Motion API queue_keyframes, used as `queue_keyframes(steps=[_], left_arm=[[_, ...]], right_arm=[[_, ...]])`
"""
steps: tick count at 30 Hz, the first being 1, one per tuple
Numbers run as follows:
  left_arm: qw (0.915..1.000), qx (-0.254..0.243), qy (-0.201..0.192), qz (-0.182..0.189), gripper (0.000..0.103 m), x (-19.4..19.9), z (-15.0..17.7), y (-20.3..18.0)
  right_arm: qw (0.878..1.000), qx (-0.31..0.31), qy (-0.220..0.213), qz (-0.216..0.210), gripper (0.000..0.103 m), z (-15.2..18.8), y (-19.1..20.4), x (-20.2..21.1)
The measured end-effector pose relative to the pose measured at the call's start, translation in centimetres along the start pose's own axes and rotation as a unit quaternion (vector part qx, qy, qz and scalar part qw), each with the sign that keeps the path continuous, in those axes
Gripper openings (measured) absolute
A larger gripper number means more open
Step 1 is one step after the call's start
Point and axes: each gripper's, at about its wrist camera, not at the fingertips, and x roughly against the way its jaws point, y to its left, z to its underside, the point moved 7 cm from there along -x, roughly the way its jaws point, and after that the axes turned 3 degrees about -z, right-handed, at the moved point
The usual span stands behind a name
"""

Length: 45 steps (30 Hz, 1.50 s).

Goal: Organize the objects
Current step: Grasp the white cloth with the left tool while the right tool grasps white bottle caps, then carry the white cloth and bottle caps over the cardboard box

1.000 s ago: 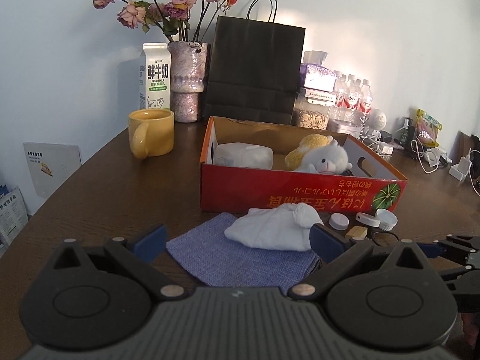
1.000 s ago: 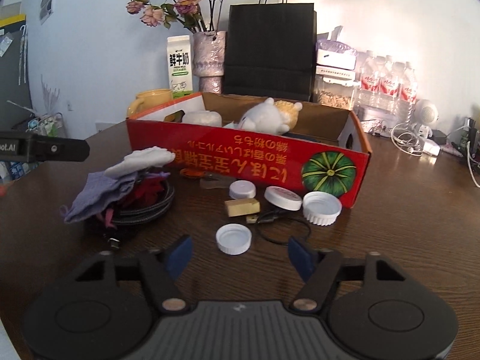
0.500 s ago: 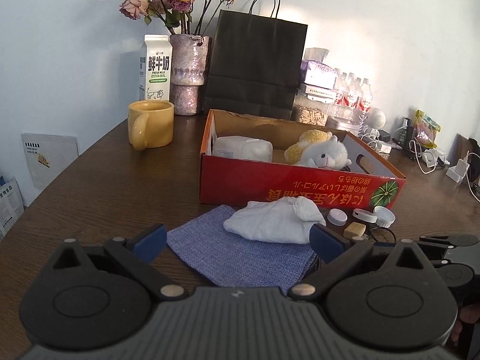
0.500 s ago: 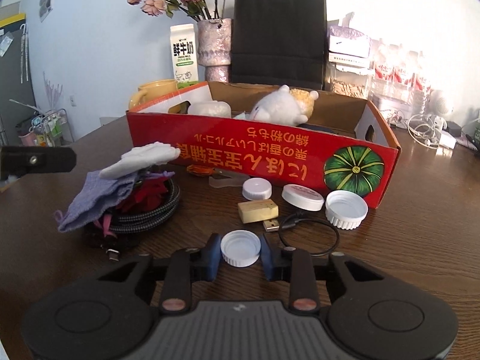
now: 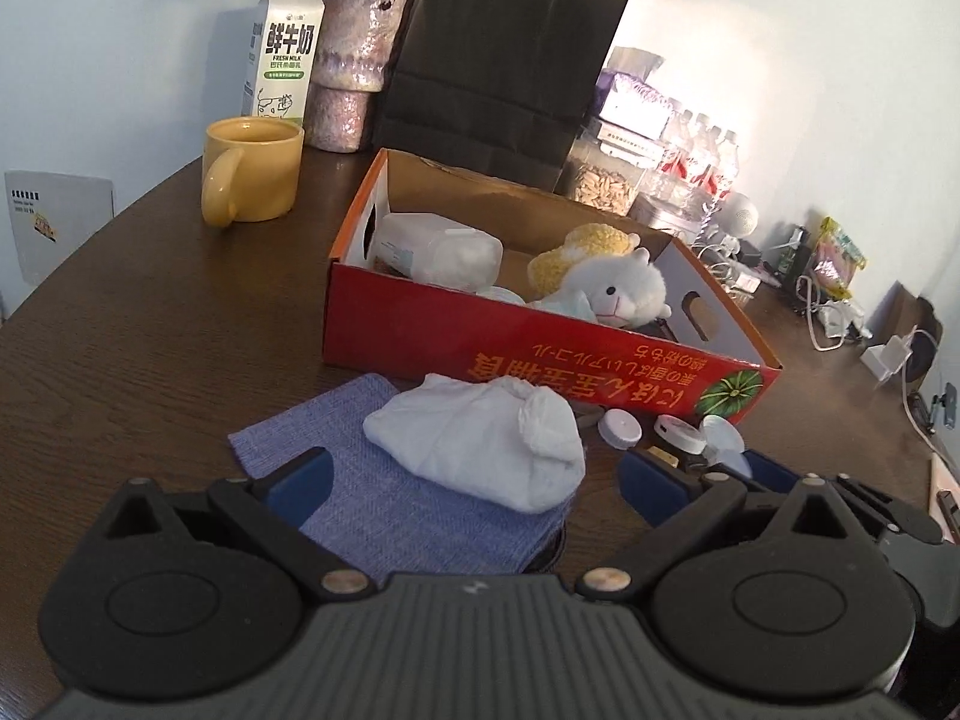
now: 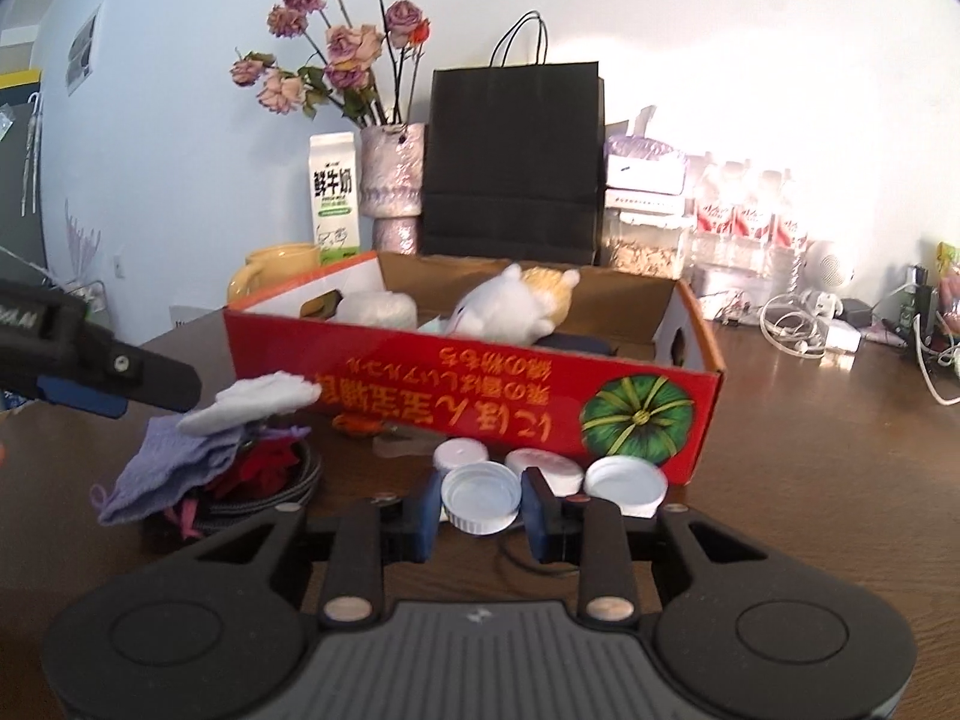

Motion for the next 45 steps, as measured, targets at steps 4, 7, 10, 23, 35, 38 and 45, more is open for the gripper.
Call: queue_keyframes(steps=[4,7,10,23,35,38,45], left_arm=[[0.9992,0.012,0.037,-0.009,0.103,-1.8,-0.4,-0.7],[0.9981,0.022,0.056,-0.017,0.103,-3.0,-0.4,-1.0],[0.9966,0.035,0.069,-0.027,0.103,-4.0,-0.3,-1.3],[0.9889,0.1,0.09,-0.062,0.098,-6.5,-0.4,-0.1],[0.9945,0.094,0.04,-0.023,0.075,-3.1,-0.3,1.1],[0.9971,0.07,0.023,-0.021,0.074,-1.7,-0.2,1.1],[0.9995,0.014,-0.018,-0.023,0.074,0.4,0.2,0.8]], right_arm=[[1.0,-0.009,-0.011,0.018,0.027,-0.7,-2.3,0.0],[0.999,-0.025,-0.013,0.03,0.027,-1.0,-4.3,-0.3],[0.998,-0.051,-0.009,0.031,0.027,-0.8,-6.1,-0.6],[0.999,-0.042,-0.014,0.015,0.027,-0.2,-5.5,-0.3],[0.999,-0.033,-0.012,0.016,0.028,0.0,-5.1,-0.2],[0.999,-0.032,-0.011,0.017,0.028,0.0,-5.1,-0.3],[0.999,-0.031,-0.015,0.02,0.028,0.0,-5.1,-0.2]])
